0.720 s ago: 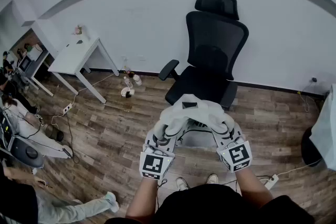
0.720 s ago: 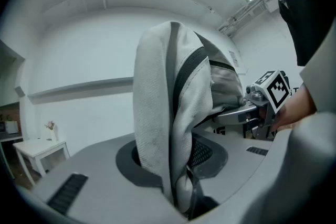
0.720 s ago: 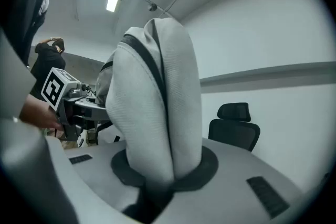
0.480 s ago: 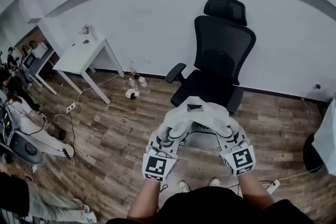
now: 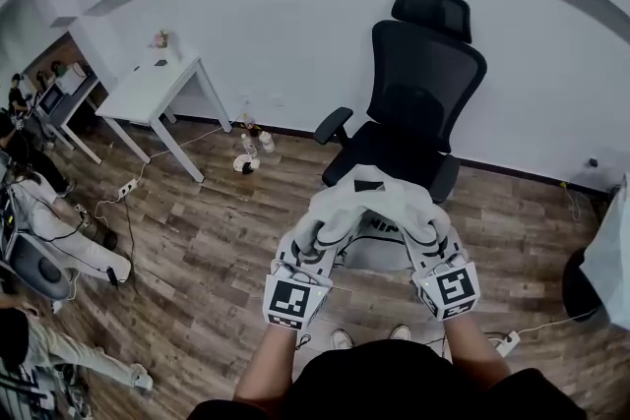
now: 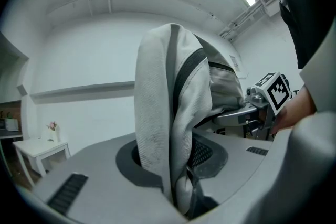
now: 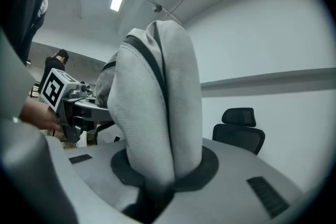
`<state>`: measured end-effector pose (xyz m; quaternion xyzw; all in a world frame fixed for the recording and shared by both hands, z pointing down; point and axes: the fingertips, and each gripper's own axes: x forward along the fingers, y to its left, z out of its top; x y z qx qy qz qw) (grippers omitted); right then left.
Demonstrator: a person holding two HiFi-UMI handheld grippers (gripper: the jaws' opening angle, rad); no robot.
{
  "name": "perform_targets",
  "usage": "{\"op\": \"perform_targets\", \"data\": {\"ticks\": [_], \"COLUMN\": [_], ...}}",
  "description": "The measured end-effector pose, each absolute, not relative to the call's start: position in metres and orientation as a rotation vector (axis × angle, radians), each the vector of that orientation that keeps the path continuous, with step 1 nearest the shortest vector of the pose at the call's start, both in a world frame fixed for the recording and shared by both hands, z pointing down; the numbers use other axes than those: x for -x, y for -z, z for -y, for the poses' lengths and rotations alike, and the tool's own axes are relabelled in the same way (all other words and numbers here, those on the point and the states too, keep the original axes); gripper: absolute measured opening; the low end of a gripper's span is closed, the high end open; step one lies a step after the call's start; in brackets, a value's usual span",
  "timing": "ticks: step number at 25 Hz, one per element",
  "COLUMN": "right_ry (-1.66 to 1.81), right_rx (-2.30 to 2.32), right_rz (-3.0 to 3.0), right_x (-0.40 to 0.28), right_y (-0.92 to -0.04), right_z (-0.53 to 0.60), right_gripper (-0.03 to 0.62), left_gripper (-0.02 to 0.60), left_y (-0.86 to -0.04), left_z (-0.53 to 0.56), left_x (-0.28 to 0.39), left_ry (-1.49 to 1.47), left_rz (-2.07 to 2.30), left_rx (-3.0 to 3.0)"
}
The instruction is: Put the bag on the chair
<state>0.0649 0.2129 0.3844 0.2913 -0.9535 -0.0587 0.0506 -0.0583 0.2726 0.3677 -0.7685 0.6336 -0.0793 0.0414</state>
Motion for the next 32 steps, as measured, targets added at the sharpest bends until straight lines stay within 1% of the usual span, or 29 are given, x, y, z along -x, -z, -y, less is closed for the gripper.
{"op": "perform_targets", "data": {"ticks": [18, 32], "right_ry": [0.076, 0.081], "right_rx": [-0.947, -0.976], "right_rz": [2.858, 2.846], "right_x": [-0.027, -0.018], "right_y": [-0.402, -0.405], "right_z": [-0.243, -0.191], "right_gripper": [0.097, 0.097], "left_gripper": [0.115, 0.112], "left_y": [-0.381, -0.39], "left_z": [-0.299, -0.242], "left_x": [0.097, 0.105], "left_ry": [0.226, 0.23], "left_rz": [-1.916, -1.864], "left_rx": [2.428, 2.49]}}
